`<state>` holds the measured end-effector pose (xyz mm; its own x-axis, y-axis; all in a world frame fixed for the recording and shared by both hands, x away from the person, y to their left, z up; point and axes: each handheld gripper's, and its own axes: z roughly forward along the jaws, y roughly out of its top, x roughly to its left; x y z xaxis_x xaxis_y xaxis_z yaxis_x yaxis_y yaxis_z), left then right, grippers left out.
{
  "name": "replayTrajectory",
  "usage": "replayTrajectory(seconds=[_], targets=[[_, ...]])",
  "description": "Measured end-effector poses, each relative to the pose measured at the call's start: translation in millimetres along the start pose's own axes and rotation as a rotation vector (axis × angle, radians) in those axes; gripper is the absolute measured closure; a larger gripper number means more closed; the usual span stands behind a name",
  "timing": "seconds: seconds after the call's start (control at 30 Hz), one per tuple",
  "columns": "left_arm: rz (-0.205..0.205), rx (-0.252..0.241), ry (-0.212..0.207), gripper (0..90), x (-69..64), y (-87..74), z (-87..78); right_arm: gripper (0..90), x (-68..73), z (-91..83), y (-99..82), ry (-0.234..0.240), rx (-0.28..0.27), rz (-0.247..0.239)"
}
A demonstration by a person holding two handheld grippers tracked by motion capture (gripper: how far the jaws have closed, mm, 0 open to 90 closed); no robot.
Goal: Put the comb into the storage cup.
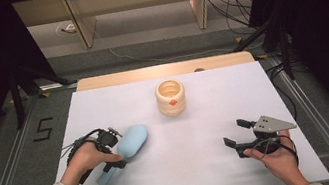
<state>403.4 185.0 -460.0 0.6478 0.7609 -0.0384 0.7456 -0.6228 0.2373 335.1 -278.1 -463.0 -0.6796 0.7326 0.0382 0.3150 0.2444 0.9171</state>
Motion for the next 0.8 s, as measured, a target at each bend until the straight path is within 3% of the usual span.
replayTrajectory(seconds=[0.8], targets=[[-0.02,0.066,-0.034,42.8,-1.4,4.0,6.0,17.6,0.6,-0.2,0.4,0.0,-0.002,-0.002]])
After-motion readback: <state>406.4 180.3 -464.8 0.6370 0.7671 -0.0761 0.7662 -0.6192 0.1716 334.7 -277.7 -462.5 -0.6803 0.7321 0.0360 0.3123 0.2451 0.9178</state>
